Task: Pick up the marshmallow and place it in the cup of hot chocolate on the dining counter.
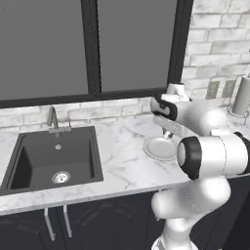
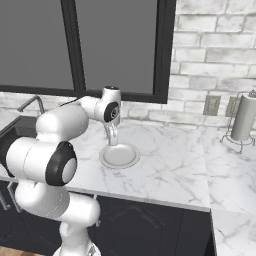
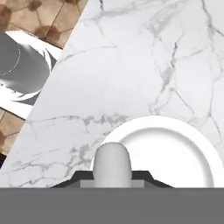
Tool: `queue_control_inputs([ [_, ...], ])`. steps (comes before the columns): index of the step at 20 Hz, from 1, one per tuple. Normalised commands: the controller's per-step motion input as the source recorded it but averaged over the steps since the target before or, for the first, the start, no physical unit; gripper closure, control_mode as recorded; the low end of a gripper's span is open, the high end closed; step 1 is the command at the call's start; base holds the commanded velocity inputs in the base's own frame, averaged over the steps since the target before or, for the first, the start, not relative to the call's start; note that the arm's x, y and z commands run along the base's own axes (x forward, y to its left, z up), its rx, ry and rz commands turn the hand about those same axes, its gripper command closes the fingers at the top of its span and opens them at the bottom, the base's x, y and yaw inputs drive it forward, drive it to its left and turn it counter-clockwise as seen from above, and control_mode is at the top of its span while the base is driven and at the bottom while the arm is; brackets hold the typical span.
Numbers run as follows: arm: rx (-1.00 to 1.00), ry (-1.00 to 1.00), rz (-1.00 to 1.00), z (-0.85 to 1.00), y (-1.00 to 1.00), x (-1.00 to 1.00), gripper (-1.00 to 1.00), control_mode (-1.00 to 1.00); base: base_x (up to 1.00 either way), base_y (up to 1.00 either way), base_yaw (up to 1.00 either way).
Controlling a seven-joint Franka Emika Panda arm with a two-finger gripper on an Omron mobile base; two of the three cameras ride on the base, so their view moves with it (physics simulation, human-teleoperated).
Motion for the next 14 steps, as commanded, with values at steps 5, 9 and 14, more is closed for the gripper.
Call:
queue_control_inputs([
  [5,-0.19,-0.1,0.63,0.22,0.0,-0.04,1.0,-1.0,0.0,0.0,0.0],
  [9,-0.16,-0.08,0.57,0.0,0.02,0.0,1.0,-1.0,0.0,0.0,0.0],
  [14,-0.13,-0.13,0.39,0.23,0.02,-0.01,1.0,-1.0,0.0,0.0,0.0],
])
